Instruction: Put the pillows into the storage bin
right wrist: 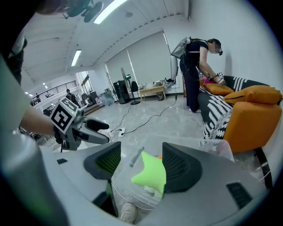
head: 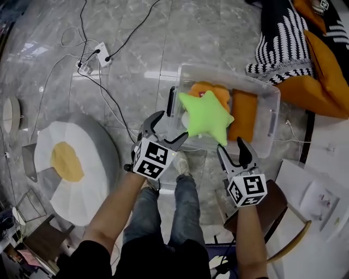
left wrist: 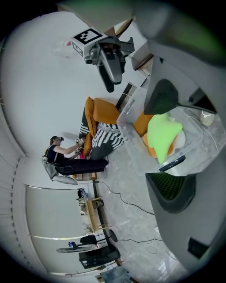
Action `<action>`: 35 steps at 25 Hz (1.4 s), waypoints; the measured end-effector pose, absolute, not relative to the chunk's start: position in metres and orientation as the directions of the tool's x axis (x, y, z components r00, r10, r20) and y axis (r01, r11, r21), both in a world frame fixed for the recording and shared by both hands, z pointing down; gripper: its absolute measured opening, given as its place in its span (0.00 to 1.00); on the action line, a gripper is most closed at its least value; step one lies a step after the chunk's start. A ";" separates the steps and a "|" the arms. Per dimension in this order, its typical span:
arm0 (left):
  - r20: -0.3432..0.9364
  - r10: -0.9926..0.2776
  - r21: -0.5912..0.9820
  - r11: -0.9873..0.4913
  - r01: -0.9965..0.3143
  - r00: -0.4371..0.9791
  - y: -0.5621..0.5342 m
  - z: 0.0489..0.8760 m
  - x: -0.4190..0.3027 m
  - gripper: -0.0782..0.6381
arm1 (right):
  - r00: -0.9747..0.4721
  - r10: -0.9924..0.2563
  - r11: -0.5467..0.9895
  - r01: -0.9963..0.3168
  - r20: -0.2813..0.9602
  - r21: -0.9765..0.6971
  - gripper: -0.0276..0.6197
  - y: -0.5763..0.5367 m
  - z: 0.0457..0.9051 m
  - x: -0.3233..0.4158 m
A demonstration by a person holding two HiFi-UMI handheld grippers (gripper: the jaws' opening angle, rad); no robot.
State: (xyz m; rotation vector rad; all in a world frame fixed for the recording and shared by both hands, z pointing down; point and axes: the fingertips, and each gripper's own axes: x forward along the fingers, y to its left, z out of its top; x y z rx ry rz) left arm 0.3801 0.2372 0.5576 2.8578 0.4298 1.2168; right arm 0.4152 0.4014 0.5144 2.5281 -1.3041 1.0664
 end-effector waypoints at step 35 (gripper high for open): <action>0.304 -0.036 0.038 -0.998 -0.050 0.952 0.068 0.136 0.176 0.23 | 0.511 -0.826 -0.561 -0.785 0.237 -0.262 0.17 0.275 0.146 0.271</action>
